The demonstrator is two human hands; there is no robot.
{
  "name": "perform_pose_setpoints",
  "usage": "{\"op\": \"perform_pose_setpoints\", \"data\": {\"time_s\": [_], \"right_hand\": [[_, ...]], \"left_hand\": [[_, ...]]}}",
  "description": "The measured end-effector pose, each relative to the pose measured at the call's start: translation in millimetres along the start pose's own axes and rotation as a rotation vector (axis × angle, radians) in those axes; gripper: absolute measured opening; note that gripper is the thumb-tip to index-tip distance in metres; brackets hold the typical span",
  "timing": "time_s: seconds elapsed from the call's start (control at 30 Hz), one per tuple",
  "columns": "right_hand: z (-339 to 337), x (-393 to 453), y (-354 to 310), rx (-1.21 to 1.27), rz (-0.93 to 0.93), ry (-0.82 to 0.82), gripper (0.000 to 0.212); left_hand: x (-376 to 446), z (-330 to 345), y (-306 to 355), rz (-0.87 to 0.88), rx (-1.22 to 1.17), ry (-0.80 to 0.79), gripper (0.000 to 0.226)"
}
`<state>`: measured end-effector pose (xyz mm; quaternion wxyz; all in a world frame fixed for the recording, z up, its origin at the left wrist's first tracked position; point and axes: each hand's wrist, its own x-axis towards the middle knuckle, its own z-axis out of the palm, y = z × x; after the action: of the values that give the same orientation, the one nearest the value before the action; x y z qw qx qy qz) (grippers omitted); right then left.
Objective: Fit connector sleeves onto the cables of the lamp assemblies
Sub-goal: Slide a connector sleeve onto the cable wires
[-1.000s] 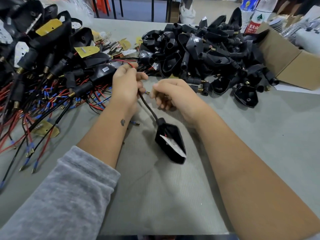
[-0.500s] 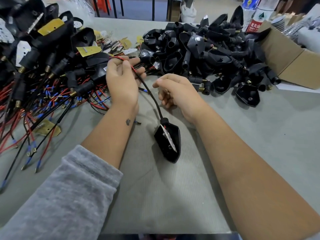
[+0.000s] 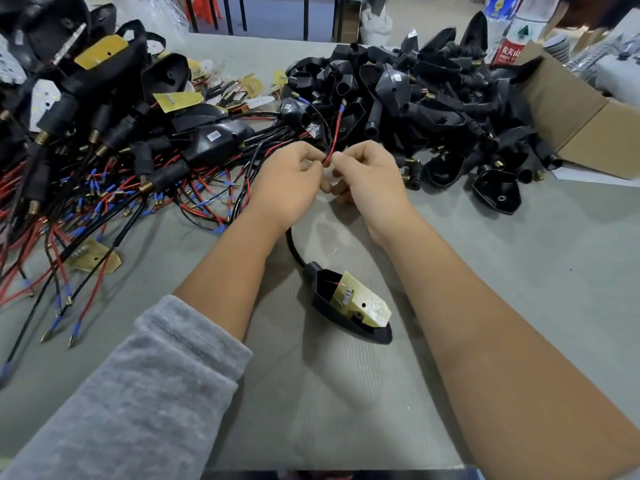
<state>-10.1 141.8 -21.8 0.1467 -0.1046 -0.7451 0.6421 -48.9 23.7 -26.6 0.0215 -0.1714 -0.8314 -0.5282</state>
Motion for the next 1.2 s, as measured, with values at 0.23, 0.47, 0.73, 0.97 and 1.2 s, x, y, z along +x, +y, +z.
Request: {"op": "perform_pose_setpoints", "data": {"time_s": [0.23, 0.47, 0.73, 0.97, 1.2], "right_hand": [[-8, 2, 0, 0.044, -0.055, 0.045, 0.008], [-8, 0, -1, -0.002, -0.084, 0.036, 0.008], [-3, 2, 4, -0.444, -0.321, 0.023, 0.005], [-1, -2, 4, -0.6, -0.452, -0.035, 0.017], [-2, -8, -3, -0.583, -0.354, 0.059, 0.011]], "left_hand": [[-8, 2, 6, 0.041, 0.012, -0.107, 0.019], [-3, 6, 4, -0.036, -0.151, 0.085, 0.017], [-1, 4, 4, -0.105, -0.262, 0.098, 0.019], [-5, 3, 10, -0.01, -0.238, 0.054, 0.015], [1, 3, 1, 0.004, -0.126, 0.148, 0.027]]}}
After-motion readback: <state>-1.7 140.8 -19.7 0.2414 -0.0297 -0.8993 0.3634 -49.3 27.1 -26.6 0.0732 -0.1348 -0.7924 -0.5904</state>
